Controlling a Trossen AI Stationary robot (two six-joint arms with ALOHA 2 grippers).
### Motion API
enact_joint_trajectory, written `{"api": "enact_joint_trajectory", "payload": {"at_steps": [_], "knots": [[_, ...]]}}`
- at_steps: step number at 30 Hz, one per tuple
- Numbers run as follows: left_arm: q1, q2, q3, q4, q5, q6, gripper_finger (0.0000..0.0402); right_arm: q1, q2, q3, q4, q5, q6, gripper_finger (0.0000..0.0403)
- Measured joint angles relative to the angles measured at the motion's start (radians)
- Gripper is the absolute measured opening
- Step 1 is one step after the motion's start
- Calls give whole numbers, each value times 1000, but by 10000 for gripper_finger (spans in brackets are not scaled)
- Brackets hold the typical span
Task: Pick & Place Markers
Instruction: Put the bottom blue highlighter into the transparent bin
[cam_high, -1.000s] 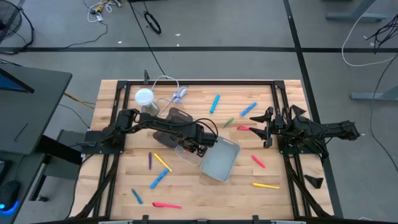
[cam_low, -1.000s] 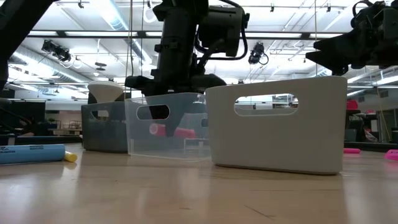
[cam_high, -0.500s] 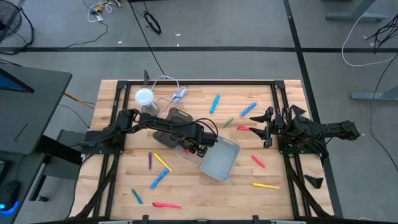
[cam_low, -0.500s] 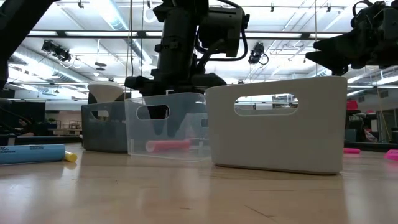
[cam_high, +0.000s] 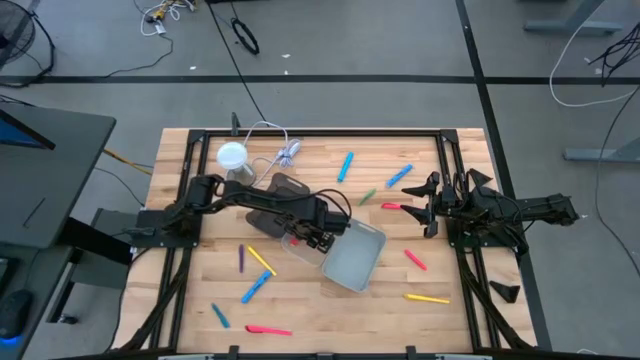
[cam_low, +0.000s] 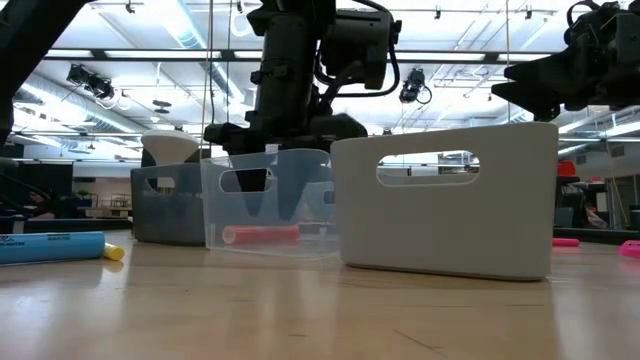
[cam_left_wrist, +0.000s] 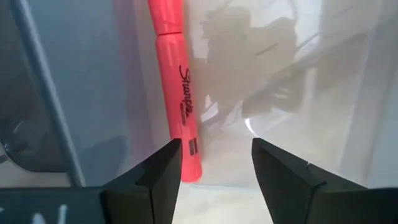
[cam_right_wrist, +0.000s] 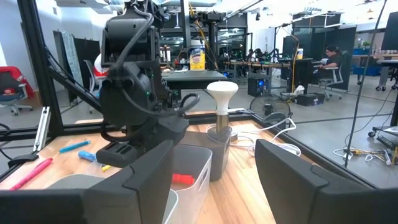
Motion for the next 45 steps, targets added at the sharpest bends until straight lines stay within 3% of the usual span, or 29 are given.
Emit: {"api": "enact_joint_trajectory", "payload": {"at_steps": [9, 18, 33, 45], "knots": [[0, -72, 1, 2, 6, 0, 197, 0, 0, 0, 0, 0, 0, 229], [-9, -168, 1, -1, 75, 30, 197, 0, 0, 0, 0, 0, 0, 229], [-27, -325, 1, -5, 76, 65, 197, 0, 0, 0, 0, 0, 0, 229], [-36, -382, 1, -14, 113, 197, 197, 0, 0, 0, 0, 0, 0, 229]]}}
